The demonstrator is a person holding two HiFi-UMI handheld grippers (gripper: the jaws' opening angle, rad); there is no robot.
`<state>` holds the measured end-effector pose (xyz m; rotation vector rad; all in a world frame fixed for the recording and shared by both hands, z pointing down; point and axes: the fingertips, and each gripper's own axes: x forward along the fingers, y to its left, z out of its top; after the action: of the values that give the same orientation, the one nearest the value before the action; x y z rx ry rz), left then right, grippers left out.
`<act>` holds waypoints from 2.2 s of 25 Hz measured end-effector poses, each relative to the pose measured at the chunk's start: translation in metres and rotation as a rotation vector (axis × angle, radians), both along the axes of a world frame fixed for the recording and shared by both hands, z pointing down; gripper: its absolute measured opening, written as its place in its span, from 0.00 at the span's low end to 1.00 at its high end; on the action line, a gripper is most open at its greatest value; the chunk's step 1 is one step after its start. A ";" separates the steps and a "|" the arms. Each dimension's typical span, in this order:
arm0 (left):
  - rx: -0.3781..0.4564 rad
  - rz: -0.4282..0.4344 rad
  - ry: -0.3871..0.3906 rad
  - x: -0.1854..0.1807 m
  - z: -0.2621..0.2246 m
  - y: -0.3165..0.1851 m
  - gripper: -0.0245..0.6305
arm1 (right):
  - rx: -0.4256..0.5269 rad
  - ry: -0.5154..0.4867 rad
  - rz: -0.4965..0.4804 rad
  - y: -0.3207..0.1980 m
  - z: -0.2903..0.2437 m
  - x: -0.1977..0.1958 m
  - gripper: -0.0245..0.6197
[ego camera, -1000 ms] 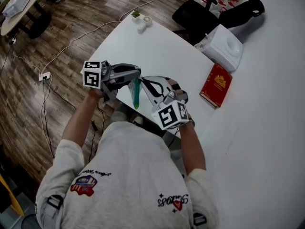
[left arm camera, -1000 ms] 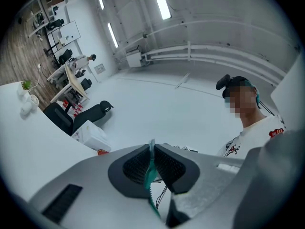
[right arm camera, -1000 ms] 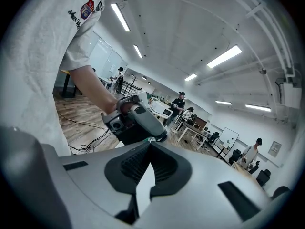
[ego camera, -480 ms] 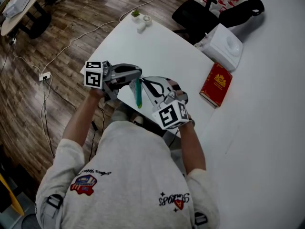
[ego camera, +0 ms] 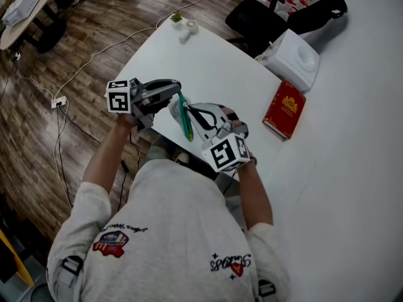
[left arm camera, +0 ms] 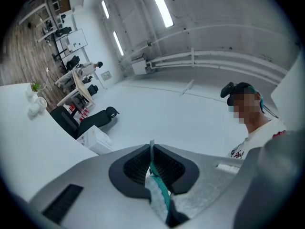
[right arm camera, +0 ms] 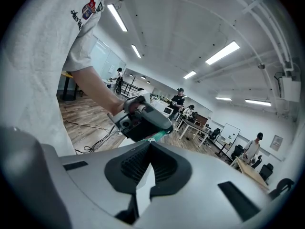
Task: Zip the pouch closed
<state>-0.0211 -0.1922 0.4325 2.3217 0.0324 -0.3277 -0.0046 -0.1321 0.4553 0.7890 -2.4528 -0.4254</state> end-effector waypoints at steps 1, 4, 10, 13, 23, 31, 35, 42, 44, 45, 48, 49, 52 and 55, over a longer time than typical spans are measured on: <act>-0.002 -0.003 0.000 -0.002 -0.001 -0.003 0.07 | -0.006 -0.003 0.000 0.002 0.002 0.002 0.04; 0.017 0.023 -0.019 0.002 -0.004 -0.001 0.07 | -0.021 -0.002 0.007 0.006 0.009 0.005 0.04; 0.017 0.019 -0.038 0.004 -0.002 0.000 0.07 | -0.030 -0.011 0.010 0.007 0.007 0.009 0.04; 0.022 0.019 -0.041 0.005 -0.002 0.000 0.07 | -0.025 -0.014 0.013 0.007 0.005 0.010 0.04; 0.015 -0.001 -0.033 0.002 -0.002 -0.008 0.07 | -0.023 -0.008 0.022 0.008 0.006 0.013 0.04; 0.016 -0.011 -0.044 -0.005 -0.005 -0.019 0.07 | -0.025 -0.008 0.027 0.006 0.006 0.013 0.04; 0.024 -0.003 -0.057 -0.004 -0.005 -0.022 0.07 | -0.024 -0.003 0.035 0.005 0.007 0.016 0.04; 0.011 -0.022 -0.055 -0.013 -0.003 -0.031 0.07 | -0.027 -0.004 0.042 0.004 0.006 0.017 0.04; 0.016 -0.016 -0.061 -0.011 -0.002 -0.031 0.07 | -0.028 -0.004 0.044 0.004 0.008 0.018 0.04; 0.017 -0.015 -0.062 -0.011 -0.003 -0.031 0.07 | -0.028 -0.005 0.045 0.003 0.008 0.018 0.04; 0.014 -0.014 -0.059 -0.011 -0.004 -0.033 0.07 | -0.029 -0.005 0.048 0.002 0.006 0.018 0.04; 0.012 -0.017 -0.055 -0.011 -0.005 -0.033 0.07 | -0.029 -0.004 0.048 0.003 0.005 0.019 0.04; 0.006 -0.029 -0.047 -0.012 -0.004 -0.035 0.07 | -0.032 -0.003 0.052 0.006 0.008 0.022 0.04; 0.013 -0.030 -0.056 -0.013 -0.002 -0.035 0.07 | -0.035 -0.002 0.059 0.009 0.012 0.026 0.04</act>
<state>-0.0336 -0.2277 0.4301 2.3447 -0.0278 -0.2774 0.0209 -0.1231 0.4677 0.8449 -2.4261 -0.3587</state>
